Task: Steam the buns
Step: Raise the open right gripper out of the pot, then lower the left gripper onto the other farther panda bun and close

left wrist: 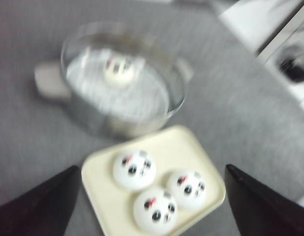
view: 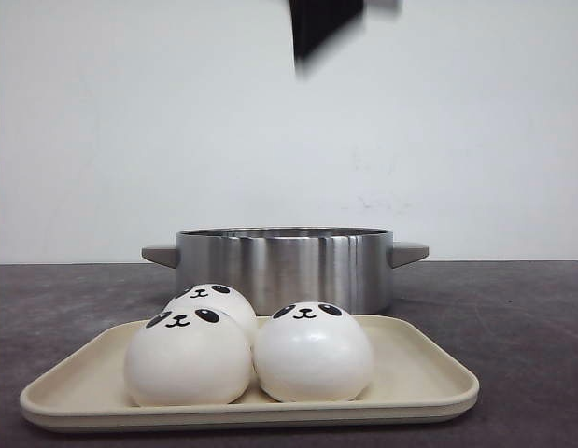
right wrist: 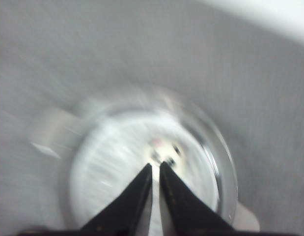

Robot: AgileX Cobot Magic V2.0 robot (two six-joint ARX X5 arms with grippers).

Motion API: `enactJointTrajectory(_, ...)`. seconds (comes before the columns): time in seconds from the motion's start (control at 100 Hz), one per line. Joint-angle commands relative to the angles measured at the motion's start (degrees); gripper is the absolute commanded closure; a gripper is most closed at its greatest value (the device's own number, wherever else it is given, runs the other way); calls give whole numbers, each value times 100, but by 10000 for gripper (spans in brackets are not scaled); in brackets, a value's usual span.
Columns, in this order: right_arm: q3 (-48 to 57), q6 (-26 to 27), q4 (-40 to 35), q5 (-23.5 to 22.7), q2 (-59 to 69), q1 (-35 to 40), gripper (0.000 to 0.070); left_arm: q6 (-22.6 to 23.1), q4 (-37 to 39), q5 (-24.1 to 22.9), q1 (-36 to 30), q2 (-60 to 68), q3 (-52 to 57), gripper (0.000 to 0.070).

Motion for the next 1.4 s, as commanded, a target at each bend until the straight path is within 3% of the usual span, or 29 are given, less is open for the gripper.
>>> enactJointTrajectory(0.0,120,-15,-7,37,-439,251,688,-302,-39,127,-120,535,83,146)
enactJointTrajectory(0.19,120,-15,83,719,-1641,887,688,-382,-70,367,-590,2000,85,144)
enactJointTrajectory(0.33,120,-9,-87,1069,-2122,1003,688,-385,507,361,-964,2942,87,144)
enactJointTrajectory(0.54,120,92,-719,1403,-2382,1003,688,-387,1121,-188,-1226,3980,87,144)
enactJointTrajectory(0.66,120,262,-1032,1502,-2430,1003,688,-389,1300,-533,-1292,4393,87,144)
enactJointTrajectory(0.87,118,476,-1255,1504,-2450,1003,688,-704,1843,-629,-1325,4680,87,144)
enactJointTrajectory(1.01,118,483,-1252,1504,-2448,1003,688,-704,2103,-955,-1370,4680,87,154)
enactJointTrajectory(1.07,118,501,-1257,1504,-2448,1003,688,-686,2070,-1099,-1373,4690,87,211)
enactJointTrajectory(1.11,118,525,-1259,1502,-2448,1003,688,-654,2020,-1137,-1373,4704,87,289)
enactJointTrajectory(1.24,118,527,-1261,1502,-2448,1003,688,-481,1834,-1185,-1373,4756,87,695)
enactJointTrajectory(1.39,118,525,-1276,1504,-2448,1003,688,-326,1705,-1196,-1379,4693,101,700)
